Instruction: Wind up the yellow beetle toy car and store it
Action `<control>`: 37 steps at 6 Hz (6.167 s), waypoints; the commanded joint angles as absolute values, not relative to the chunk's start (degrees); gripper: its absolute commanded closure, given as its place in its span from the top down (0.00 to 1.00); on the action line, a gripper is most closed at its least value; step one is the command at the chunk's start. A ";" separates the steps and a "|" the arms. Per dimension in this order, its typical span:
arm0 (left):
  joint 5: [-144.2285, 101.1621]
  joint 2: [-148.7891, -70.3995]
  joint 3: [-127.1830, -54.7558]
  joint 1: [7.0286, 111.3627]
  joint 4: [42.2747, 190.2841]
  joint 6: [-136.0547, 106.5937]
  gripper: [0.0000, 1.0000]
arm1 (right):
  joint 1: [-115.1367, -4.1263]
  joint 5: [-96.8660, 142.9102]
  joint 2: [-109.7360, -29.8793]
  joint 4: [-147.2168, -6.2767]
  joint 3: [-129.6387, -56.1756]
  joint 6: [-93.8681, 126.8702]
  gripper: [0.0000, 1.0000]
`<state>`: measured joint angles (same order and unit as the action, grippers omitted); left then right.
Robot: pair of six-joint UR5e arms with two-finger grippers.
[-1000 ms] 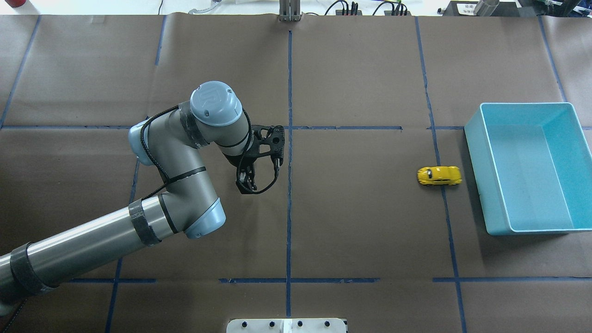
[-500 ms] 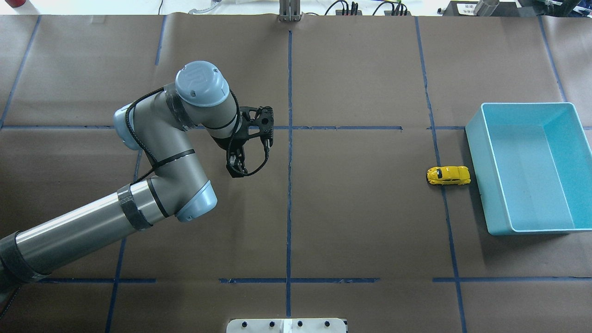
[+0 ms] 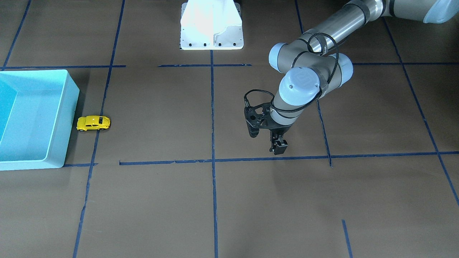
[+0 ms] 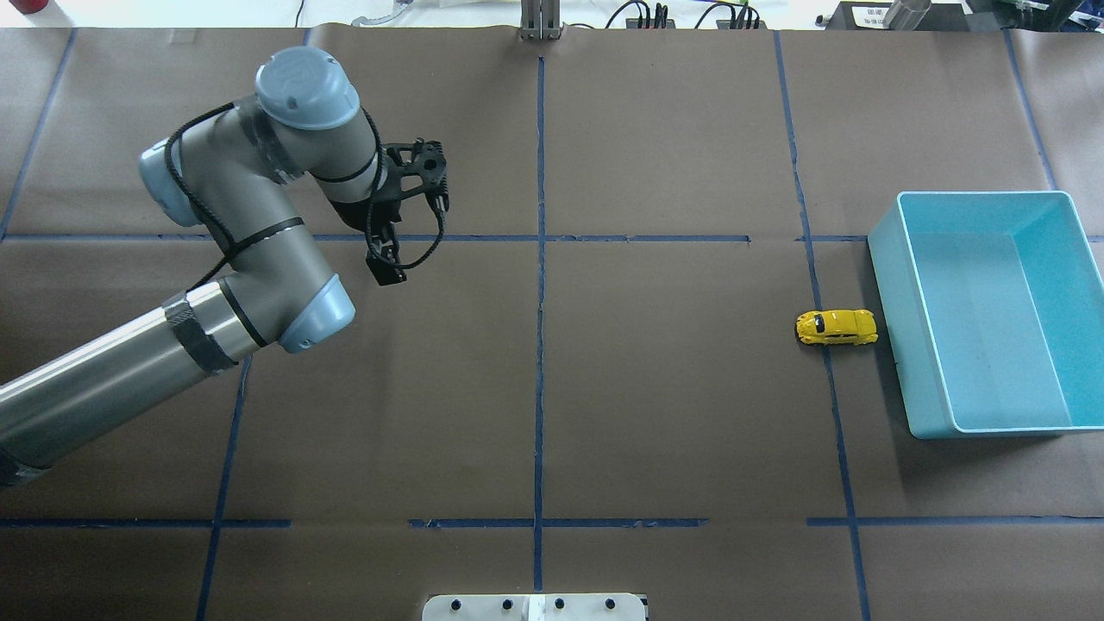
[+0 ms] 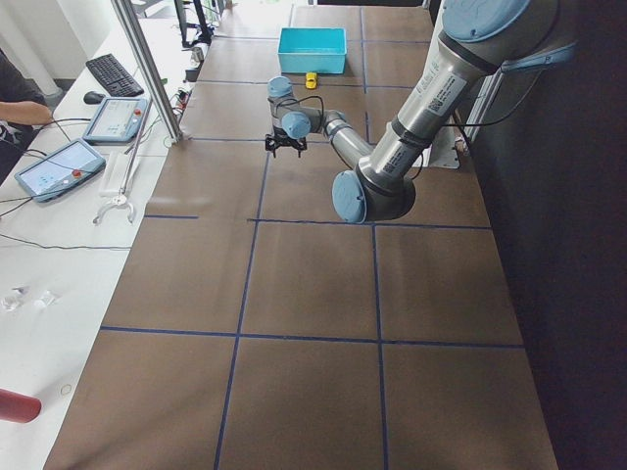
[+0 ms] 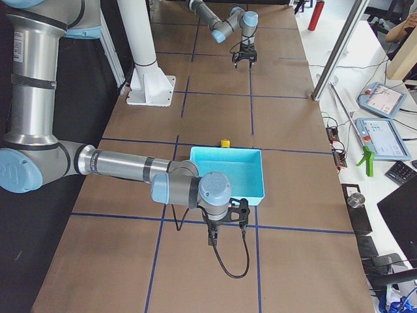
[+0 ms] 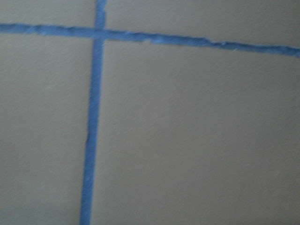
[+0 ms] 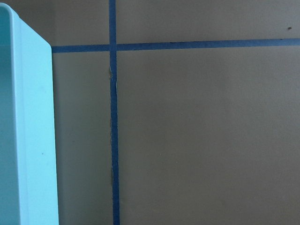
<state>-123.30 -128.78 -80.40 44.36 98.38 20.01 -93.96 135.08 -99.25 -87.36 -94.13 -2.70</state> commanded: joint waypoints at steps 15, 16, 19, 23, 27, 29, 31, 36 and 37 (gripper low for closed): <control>-134.47 -95.45 -82.97 90.00 93.16 -5.98 1.00 | -73.26 134.83 -77.20 -102.39 -111.00 -4.99 1.00; -134.21 -95.36 -83.84 90.00 93.08 -5.98 1.00 | -66.69 129.34 -75.34 -102.31 -114.92 -7.62 1.00; -134.56 -94.84 -84.29 89.91 92.73 -5.89 1.00 | -58.29 127.53 -75.41 -100.91 -117.07 -22.94 1.00; -134.74 -94.83 -84.29 89.91 92.55 -5.89 1.00 | -49.48 124.10 -84.28 -69.88 -104.39 -30.59 1.00; -134.65 -94.75 -84.20 89.82 92.55 -5.89 1.00 | -45.36 122.36 -83.93 -64.95 -100.20 -31.20 1.00; -134.65 -94.75 -83.94 89.74 92.64 -5.89 1.00 | -44.74 120.33 -83.67 -64.69 -98.62 -32.16 1.00; -134.47 -94.92 -83.93 89.30 92.64 -5.89 1.00 | -44.65 119.97 -83.67 -64.69 -98.09 -32.34 1.00; -134.74 -94.92 -83.85 89.30 93.51 -5.45 1.00 | -46.66 119.97 -83.32 -65.21 -98.61 -31.29 0.00; -134.65 -94.83 -84.02 89.30 93.52 -5.45 1.00 | -50.59 122.23 -80.80 -67.13 -99.14 -31.20 0.00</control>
<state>-134.77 -94.89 -83.89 89.29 93.47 -5.45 -47.55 120.59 -82.56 -65.69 -98.67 -31.33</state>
